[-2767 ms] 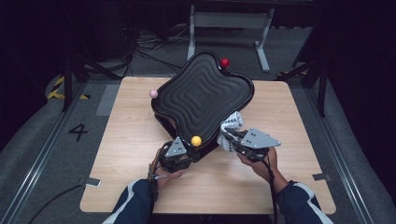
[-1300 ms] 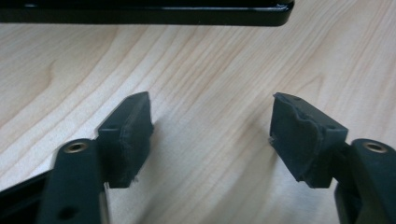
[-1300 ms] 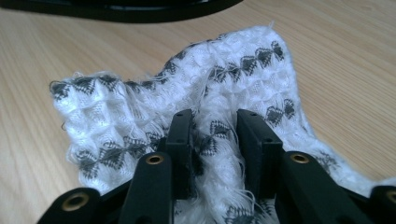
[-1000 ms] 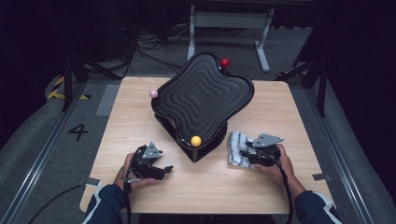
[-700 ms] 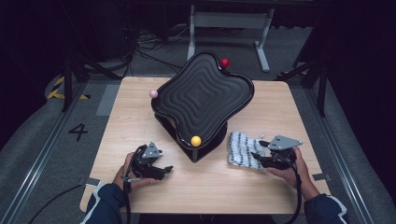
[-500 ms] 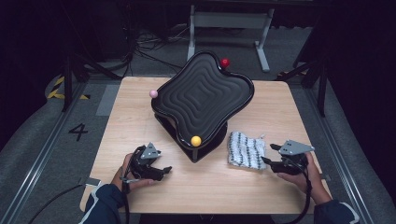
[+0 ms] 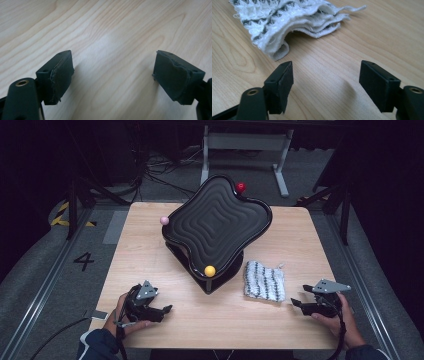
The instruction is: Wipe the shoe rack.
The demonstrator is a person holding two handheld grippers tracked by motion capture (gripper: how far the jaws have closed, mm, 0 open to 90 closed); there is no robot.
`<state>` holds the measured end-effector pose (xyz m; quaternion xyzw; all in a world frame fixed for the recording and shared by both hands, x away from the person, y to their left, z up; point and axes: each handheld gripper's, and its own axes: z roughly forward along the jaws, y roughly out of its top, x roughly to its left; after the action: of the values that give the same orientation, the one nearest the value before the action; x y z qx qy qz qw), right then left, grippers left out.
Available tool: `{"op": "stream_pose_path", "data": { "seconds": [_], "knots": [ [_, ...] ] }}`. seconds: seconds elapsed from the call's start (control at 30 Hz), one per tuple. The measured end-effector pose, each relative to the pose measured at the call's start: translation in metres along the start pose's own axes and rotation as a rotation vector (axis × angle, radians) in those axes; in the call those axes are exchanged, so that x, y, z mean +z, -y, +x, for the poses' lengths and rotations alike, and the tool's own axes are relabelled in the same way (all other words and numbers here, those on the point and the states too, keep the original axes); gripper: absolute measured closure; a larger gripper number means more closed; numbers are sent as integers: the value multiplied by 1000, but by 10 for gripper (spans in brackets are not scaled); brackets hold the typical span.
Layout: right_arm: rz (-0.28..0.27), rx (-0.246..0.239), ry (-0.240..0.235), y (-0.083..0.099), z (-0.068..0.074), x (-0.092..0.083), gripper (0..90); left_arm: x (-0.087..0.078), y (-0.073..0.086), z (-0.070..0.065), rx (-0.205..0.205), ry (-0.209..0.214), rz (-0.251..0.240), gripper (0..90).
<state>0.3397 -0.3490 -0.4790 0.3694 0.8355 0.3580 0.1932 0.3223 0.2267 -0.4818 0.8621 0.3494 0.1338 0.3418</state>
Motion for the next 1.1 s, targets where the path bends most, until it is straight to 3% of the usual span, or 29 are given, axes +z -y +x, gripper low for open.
{"op": "stream_pose_path", "data": {
  "seconds": [0.13, 0.47, 0.9, 1.1],
  "knots": [
    [-5, 55, -30, 7, -8, 5, 213, -10, 10, 6, -11, -15, 8, 157],
    [5, 53, -24, 5, -9, 8, 157, -10, 11, 6, -18, -18, 1, 155],
    [5, 46, -38, 3, -12, 10, 152, -10, 10, 8, -37, -38, 7, 145],
    [4, 43, -36, 3, -13, 11, 149, -10, 9, 9, -27, -45, 12, 139]
  ]
}}
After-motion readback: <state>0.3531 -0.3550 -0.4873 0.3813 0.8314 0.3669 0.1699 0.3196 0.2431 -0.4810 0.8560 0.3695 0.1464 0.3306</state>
